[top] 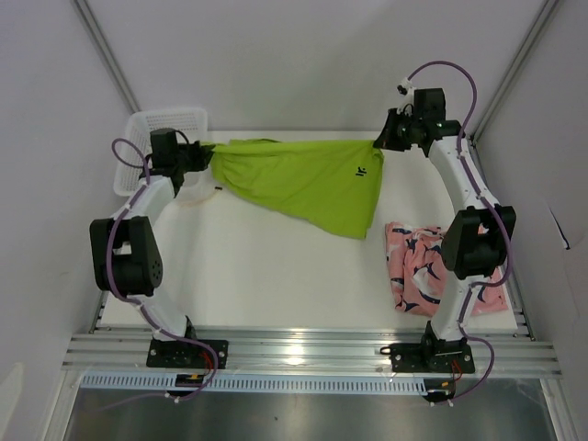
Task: Fold and stack the shorts
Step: Fold the shorts
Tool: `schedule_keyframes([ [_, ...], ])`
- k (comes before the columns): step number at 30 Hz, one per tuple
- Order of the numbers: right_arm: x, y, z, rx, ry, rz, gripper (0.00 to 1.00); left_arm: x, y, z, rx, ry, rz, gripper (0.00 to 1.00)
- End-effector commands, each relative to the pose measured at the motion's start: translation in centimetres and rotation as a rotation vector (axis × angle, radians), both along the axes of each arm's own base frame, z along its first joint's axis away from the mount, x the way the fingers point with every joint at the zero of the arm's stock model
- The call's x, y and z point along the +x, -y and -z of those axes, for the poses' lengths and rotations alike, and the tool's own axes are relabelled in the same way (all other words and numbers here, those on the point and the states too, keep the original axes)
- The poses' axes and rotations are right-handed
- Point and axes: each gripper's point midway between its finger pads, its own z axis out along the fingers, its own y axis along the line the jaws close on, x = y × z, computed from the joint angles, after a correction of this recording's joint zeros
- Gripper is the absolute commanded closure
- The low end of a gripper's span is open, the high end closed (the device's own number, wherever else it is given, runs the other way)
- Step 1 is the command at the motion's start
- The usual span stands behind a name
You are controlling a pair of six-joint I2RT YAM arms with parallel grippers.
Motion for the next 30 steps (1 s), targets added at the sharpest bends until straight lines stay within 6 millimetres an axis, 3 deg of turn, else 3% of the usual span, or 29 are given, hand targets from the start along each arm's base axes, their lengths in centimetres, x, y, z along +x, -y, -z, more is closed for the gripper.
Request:
schedule_keyframes([
  [1,3.1,1.7,-2.6,0.025,0.086,0.041,1.00,2.9,0.3,-1.7,-0.038,0.113,-0.014,1.00],
  [2,3.7,1.9,-1.4,0.028,0.057,0.040,1.00,3.4,0.6,-1.6,-0.046,0.119,-0.001,1.00],
  [5,4.0,1.7,-1.9,0.041,0.075,0.023,1.00,4.0,1.1,-1.1,-0.057,0.142,0.018,1.00],
  [6,3.6,1.6,-1.2,0.045,0.058,0.017,1.00,3.9,0.9,-1.6,-0.040,0.157,0.010,1.00],
  [8,3.1,1.0,-1.8,0.070,0.088,-0.010,1.00,3.1,0.8,-1.2,-0.024,0.143,0.006,1.00],
  [9,2.2,0.7,-3.4,0.079,0.120,-0.021,1.00,2.5,0.8,-2.4,-0.015,0.159,0.007,1.00],
  [10,1.4,0.4,-2.7,0.084,0.104,-0.030,1.00,2.1,0.8,-2.6,0.002,0.153,0.013,1.00],
  [11,0.7,0.1,-3.3,0.087,0.118,-0.041,1.00,1.4,0.6,-2.1,0.009,0.123,0.015,1.00],
  [12,-0.9,-0.8,-5.6,0.088,0.164,-0.067,1.00,0.9,0.5,-2.6,0.026,0.126,0.022,1.00],
  [13,-2.0,-1.2,-5.1,0.083,0.152,-0.079,1.00,-0.2,0.8,-3.3,0.024,0.130,0.035,1.00],
  [15,-4.2,-2.1,-6.2,0.059,0.187,-0.104,1.00,-1.5,1.0,-3.6,0.017,0.129,0.043,1.00],
  [16,-6.6,-3.2,-8.7,0.045,0.249,-0.140,1.00,-2.8,1.0,-4.1,0.006,0.137,0.041,1.00],
  [17,-8.0,-3.6,-7.8,0.030,0.233,-0.154,1.00,-3.7,1.1,-3.5,-0.002,0.125,0.045,1.00],
  [18,-9.3,-4.1,-8.2,0.022,0.250,-0.169,1.00,-4.3,1.0,-3.7,0.000,0.129,0.046,1.00],
  [19,-11.9,-5.1,-10.2,0.020,0.310,-0.214,1.00,-5.1,1.0,-3.3,0.003,0.122,0.048,1.00],
  [20,-13.4,-5.6,-9.3,0.011,0.297,-0.238,1.00,-6.7,1.0,-3.0,0.008,0.100,0.045,1.00],
  [21,-14.7,-5.9,-9.5,-0.002,0.313,-0.254,1.00,-7.5,0.7,-3.1,0.025,0.097,0.043,1.00],
  [22,-17.3,-6.7,-10.7,-0.012,0.357,-0.294,1.00,-8.7,0.7,-1.6,0.031,0.062,0.043,1.00],
  [23,-18.6,-6.9,-10.7,-0.022,0.363,-0.307,1.00,-10.0,0.5,-2.8,0.046,0.083,0.038,1.00],
  [24,-19.8,-7.1,-9.7,-0.033,0.346,-0.319,1.00,-10.8,0.2,-2.7,0.068,0.081,0.037,1.00],
  [25,-21.0,-7.0,-9.5,-0.045,0.345,-0.315,1.00,-12.1,0.1,-1.1,0.071,0.042,0.036,1.00],
  [26,-23.6,-7.6,-10.8,-0.017,0.382,-0.348,1.00,-13.3,-0.3,-2.0,0.082,0.059,0.025,1.00],
  [27,-24.9,-7.8,-9.8,-0.016,0.367,-0.363,1.00,-14.2,-0.3,-2.0,0.090,0.063,0.041,1.00],
  [28,-25.9,-7.7,-9.9,-0.011,0.378,-0.357,1.00,-15.4,-0.4,-0.5,0.089,0.030,0.044,1.00],
  [29,-28.5,-8.2,-11.1,0.038,0.409,-0.387,1.00,-16.4,-1.0,0.0,0.085,0.007,0.033,1.00],
  [30,-29.6,-8.2,-11.2,0.053,0.412,-0.395,1.00,-17.5,-1.1,-1.0,0.105,0.040,0.039,1.00],
])
